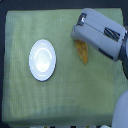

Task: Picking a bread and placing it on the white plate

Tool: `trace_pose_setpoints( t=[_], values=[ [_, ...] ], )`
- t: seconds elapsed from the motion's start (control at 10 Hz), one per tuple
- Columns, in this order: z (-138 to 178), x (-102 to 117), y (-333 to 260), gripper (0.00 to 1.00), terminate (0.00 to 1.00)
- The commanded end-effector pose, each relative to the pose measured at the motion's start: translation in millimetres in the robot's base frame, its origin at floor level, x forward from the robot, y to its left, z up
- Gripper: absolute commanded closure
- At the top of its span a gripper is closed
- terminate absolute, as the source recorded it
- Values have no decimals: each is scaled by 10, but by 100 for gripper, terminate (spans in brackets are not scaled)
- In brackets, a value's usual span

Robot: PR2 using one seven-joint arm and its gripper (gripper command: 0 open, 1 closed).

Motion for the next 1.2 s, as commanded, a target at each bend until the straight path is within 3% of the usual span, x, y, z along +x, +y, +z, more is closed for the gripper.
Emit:
trace_pose_setpoints(
  t=[0.0,0.6,1.0,1.1],
  values=[
    [88,97,-80,100,0],
    [120,137,-143,100,0],
    [977,19,-39,100,0],
    [1036,1,10,100,0]
  ],
)
